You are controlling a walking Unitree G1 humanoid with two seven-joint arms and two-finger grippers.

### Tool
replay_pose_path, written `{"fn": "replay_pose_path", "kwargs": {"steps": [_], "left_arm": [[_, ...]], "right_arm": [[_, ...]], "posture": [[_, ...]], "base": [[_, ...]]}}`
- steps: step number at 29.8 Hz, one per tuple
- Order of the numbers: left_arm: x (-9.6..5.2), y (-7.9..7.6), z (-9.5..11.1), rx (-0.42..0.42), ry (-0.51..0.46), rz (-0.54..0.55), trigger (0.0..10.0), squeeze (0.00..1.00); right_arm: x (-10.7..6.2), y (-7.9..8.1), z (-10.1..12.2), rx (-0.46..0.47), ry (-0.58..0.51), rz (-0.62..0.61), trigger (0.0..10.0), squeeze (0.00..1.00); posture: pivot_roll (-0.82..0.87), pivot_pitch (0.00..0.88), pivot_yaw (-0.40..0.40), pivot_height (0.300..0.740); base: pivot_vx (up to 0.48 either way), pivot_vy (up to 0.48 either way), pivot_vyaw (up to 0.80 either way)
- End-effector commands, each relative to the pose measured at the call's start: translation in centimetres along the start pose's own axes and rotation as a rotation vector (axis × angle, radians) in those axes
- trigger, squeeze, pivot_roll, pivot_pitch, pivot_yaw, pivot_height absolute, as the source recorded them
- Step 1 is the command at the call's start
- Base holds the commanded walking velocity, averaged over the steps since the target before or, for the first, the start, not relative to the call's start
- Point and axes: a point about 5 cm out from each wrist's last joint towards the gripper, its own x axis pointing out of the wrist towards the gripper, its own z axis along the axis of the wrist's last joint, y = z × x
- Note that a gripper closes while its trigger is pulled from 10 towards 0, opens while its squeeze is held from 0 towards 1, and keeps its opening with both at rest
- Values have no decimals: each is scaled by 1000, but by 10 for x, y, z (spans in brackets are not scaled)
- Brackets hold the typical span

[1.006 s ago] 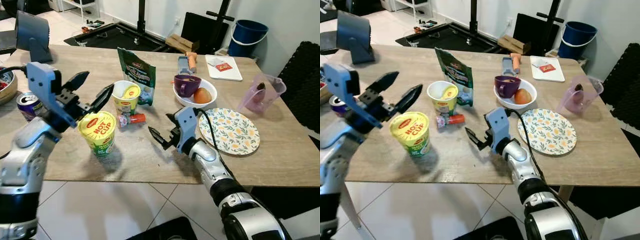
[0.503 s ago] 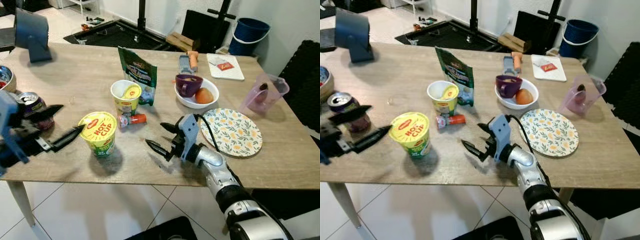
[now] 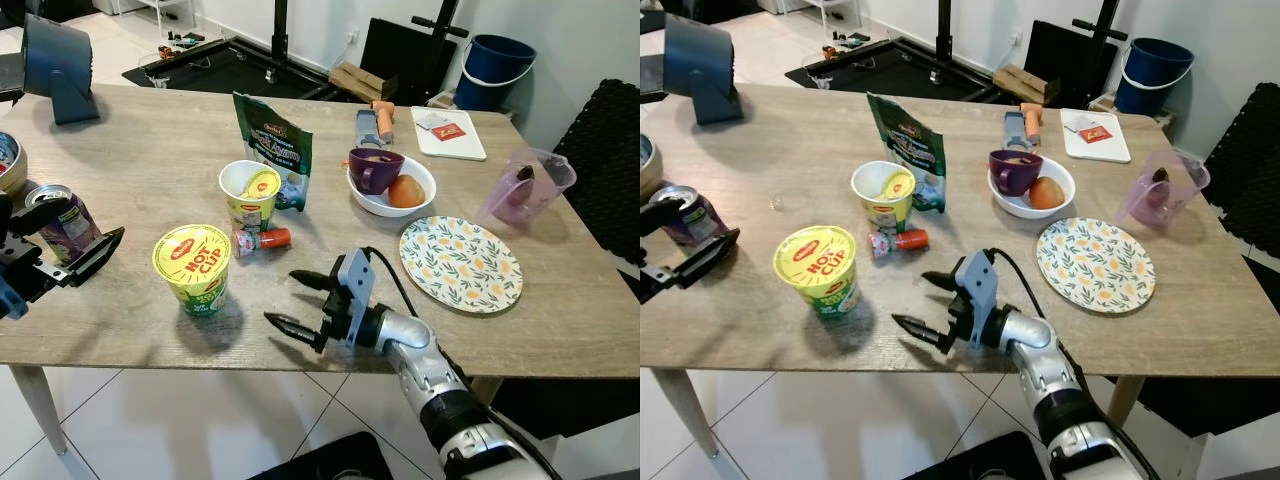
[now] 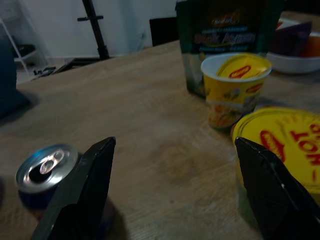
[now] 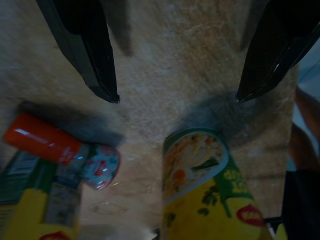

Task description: Restocking fridge

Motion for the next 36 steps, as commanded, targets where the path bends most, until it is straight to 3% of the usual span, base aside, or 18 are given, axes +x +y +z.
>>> {"fn": "replay_pose_path", "kwargs": {"steps": [1,6,7,8,14,17,20,23,28,29,30,36], "left_arm": [[-1,-12,-16,-46,38,-96,10000,0],[-7,-13,-32,-56,131,-212,10000,0],[-9,2,-39,-6,207,-170,10000,0],[-10,8,-41,12,227,-146,10000,0],[-9,27,-40,24,171,-1,10000,0],[-10,29,-43,88,177,5,10000,0],[-9,29,-43,94,172,-6,10000,0],[2,26,-44,126,170,-57,10000,0],[21,27,-44,147,148,-12,10000,0],[26,25,-44,138,130,-7,6353,0],[31,22,-44,123,107,7,0,0],[55,9,-50,56,10,54,0,0]], "right_arm": [[-1,4,-1,13,-5,15,10000,0],[2,7,-1,7,0,24,10000,0],[4,8,0,5,-3,18,10000,0],[4,8,1,6,-4,17,10000,0],[6,9,2,8,-9,2,10000,0],[5,8,2,9,-6,-8,10000,0],[5,8,2,8,-5,-10,10000,0],[4,7,2,4,3,-15,10000,0],[5,6,3,0,5,-19,10000,0],[5,6,3,0,4,-22,10000,0],[5,6,3,-1,4,-26,10000,0],[3,6,3,-1,4,-35,10000,0]], "posture": [[155,196,-83,740],[156,201,-80,740],[158,208,-77,740],[158,208,-77,740],[151,211,-70,740],[151,211,-70,740],[151,211,-70,740],[155,214,-75,740],[155,219,-73,740],[155,219,-73,740],[150,219,-69,740],[132,216,-65,740]], "base": [[0,0,0],[0,0,0],[0,0,0],[0,0,0],[0,0,0],[0,0,0],[0,0,0],[0,0,0],[0,0,0],[0,0,0],[0,0,0],[0,0,0]]}}
